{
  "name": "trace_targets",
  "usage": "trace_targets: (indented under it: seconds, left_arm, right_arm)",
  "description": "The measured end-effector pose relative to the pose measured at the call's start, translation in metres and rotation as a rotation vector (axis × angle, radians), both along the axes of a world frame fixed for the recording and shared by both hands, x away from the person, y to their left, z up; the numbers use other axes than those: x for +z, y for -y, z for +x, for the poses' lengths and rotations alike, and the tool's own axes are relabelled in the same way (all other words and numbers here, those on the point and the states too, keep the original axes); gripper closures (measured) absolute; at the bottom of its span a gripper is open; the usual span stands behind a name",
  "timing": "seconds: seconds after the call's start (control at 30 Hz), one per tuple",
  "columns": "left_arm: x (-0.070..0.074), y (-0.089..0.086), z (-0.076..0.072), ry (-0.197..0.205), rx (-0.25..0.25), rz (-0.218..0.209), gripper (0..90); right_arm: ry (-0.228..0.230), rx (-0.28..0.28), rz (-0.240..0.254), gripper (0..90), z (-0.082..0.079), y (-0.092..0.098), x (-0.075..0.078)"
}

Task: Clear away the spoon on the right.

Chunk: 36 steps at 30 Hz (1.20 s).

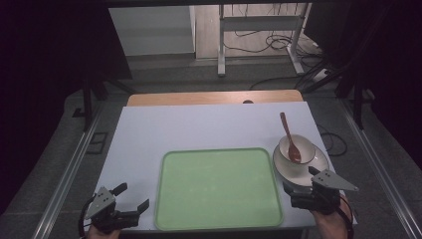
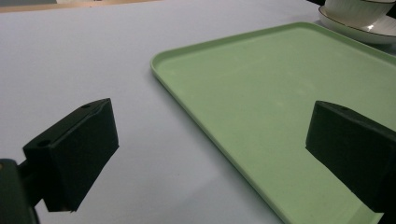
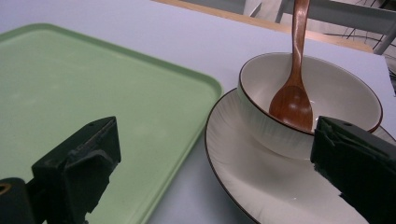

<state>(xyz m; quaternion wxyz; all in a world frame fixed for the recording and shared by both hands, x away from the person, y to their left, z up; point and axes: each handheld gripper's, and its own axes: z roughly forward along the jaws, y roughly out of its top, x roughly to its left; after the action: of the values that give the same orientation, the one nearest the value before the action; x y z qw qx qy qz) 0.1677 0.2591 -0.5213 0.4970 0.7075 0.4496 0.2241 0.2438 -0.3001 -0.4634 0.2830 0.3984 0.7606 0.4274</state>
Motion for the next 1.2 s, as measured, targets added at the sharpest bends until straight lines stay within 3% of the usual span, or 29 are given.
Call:
trace_targets:
  seconds: [0.3, 0.93, 1.2]
  left_arm:
    - [0.000, 0.000, 0.000, -0.003, -0.002, 0.001, 1.9]
    - [-0.001, 0.001, 0.000, -0.009, -0.006, 0.006, 1.9]
    - [-0.001, 0.001, 0.000, -0.009, -0.005, 0.006, 1.9]
  right_arm:
    - [-0.019, 0.015, 0.029, 2.1, 0.007, 0.000, 0.002]
    - [-0.045, -0.002, 0.014, 0.6, 0.028, -0.003, 0.010]
    - [-0.060, -0.019, 0.042, 0.7, 0.038, -0.002, 0.014]
